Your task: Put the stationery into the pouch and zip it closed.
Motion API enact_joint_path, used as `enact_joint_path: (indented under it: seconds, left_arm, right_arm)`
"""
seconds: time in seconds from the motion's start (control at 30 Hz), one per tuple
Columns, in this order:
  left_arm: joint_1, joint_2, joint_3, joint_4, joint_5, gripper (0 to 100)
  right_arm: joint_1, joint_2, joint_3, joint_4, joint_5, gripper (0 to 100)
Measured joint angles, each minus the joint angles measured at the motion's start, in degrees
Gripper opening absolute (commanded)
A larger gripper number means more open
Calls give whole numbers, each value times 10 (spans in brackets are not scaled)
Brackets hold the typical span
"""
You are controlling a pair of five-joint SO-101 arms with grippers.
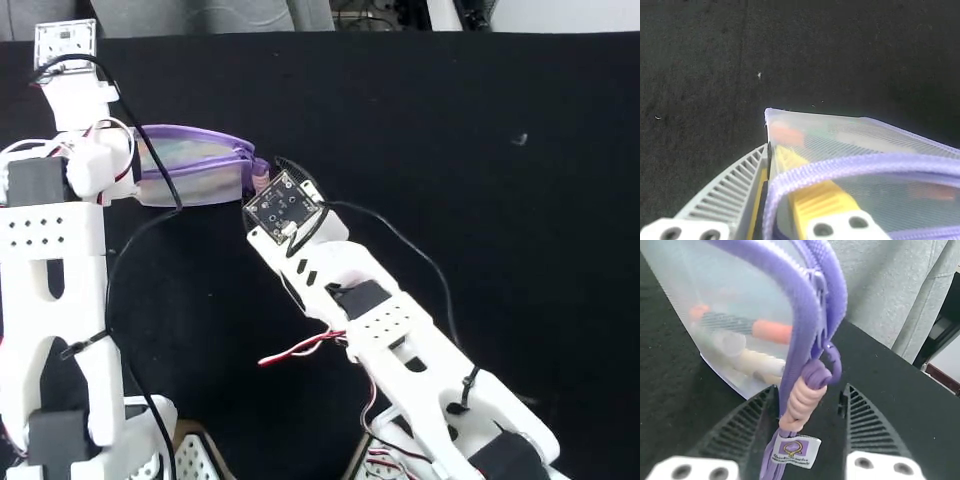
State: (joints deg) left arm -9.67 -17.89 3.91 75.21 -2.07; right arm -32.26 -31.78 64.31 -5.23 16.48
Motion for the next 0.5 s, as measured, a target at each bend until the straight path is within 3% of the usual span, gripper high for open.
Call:
enact_joint_path:
  seconds: [0.5]
  left_arm:
    - [0,0,0,0,2,29]
  right_arm:
    - [0,0,1,-22,0,197]
